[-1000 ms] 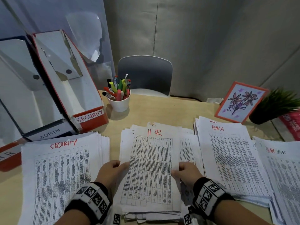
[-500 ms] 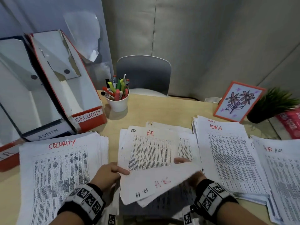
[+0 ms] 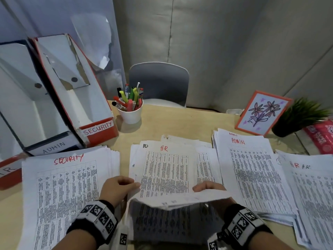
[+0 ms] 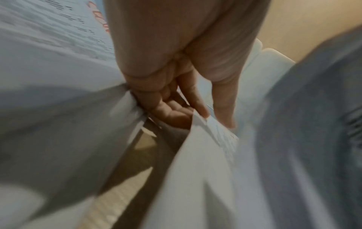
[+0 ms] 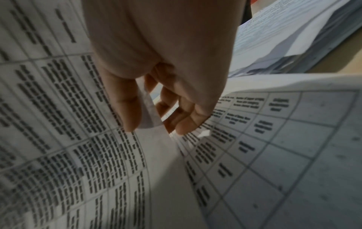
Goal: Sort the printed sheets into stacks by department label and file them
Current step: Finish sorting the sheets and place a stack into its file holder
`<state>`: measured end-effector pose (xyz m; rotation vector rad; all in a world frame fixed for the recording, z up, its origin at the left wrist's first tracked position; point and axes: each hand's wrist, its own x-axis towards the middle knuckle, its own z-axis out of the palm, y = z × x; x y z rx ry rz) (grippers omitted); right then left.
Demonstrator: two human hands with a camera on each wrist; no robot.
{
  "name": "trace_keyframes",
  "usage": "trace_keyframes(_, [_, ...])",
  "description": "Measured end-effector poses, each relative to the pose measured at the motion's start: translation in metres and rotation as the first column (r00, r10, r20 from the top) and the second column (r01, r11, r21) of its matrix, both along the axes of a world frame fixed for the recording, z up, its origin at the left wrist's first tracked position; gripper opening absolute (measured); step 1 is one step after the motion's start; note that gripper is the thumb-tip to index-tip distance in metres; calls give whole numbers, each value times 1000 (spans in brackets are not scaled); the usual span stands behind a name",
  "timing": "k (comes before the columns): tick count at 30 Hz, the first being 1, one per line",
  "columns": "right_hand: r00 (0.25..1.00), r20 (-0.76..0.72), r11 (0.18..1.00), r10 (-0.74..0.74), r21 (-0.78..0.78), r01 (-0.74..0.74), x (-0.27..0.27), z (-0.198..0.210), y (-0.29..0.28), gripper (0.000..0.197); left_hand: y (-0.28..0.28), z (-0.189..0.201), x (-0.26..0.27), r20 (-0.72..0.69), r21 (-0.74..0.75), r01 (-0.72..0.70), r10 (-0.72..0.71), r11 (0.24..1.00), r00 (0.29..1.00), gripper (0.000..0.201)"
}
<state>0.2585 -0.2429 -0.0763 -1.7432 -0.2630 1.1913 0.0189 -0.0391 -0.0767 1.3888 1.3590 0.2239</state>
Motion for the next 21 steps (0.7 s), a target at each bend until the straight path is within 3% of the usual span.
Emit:
trace_keyframes(3, [984,-177,999,-30,-17,27,2,8,-5,12,-5,4,4,-63,95,23,-17,995,998,29])
trace_keyframes(6, [997,-73,998,-3,57,7,4,12,-13,26,-3,4,5,-56,122,31,-24,992,998,36])
trace_keyframes(9, [995,-100,998,-11,53,16,4,11,-16,13,1,0,2,-30,85,15,-12,996,999,38])
trace_keyframes(15, [996,-84,1000,12,-13,-13,6,14,-7,14,2,-2,-2,-52,173,105,-97,979,994,29])
trace_keyframes(18, [996,8,996,90,-19,-90,10,15,-3,15,5,-3,-2,-51,129,153,-148,980,988,38])
trace_keyframes(21, [979,142,989,145,-49,-139,7,15,1,13,6,-4,-3,25,32,124,-124,992,992,30])
